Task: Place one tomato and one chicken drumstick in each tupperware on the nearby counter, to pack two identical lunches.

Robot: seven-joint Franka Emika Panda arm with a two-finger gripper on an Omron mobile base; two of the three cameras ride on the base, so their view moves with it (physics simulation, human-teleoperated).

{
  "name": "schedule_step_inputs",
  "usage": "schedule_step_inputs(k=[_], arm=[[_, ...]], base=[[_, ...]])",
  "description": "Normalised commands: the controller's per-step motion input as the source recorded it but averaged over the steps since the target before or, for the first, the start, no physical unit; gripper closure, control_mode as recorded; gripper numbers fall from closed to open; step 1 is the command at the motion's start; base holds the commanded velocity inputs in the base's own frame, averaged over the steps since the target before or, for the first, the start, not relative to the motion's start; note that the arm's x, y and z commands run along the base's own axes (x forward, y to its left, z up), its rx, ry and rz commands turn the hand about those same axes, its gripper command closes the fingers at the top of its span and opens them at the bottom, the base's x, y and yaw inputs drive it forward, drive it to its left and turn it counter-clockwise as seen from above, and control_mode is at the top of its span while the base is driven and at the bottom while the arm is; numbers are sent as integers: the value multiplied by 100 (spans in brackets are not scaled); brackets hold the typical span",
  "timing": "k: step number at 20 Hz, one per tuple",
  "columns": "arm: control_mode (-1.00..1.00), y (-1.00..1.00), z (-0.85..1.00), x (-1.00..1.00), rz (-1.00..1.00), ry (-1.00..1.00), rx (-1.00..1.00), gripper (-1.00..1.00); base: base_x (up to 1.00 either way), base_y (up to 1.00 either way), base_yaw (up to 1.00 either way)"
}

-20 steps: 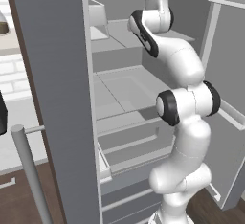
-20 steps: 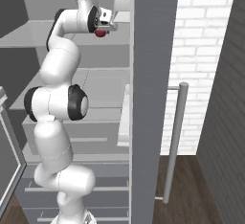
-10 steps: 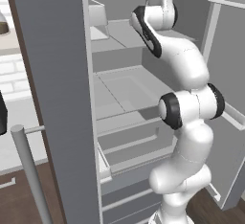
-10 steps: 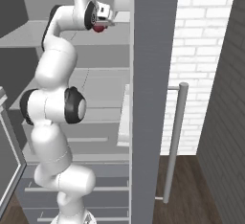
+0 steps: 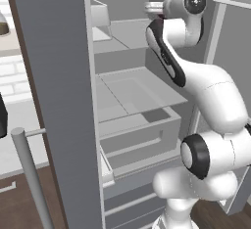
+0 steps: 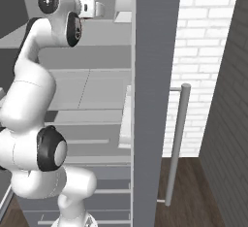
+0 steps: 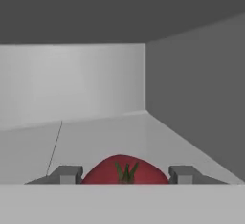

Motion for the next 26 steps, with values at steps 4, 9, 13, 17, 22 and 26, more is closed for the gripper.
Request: schedule_step_inputs(k=[4, 9, 13, 17, 22, 26], arm=[[-100, 1, -6, -100, 0, -49, 3, 100], [-100, 0, -49, -100, 0, -4, 1, 100], [-100, 14, -48, -100, 0, 14, 0, 100], [-100, 8, -71, -100, 0, 36, 0, 100], [-100, 0, -90, -73, -1, 70, 0, 100], [-100, 3, -69, -13, 0, 67, 0, 100]], base=[[0, 0, 0], [0, 0, 0], [0, 0, 0], [0, 0, 0], [0, 0, 0], [0, 0, 0]])
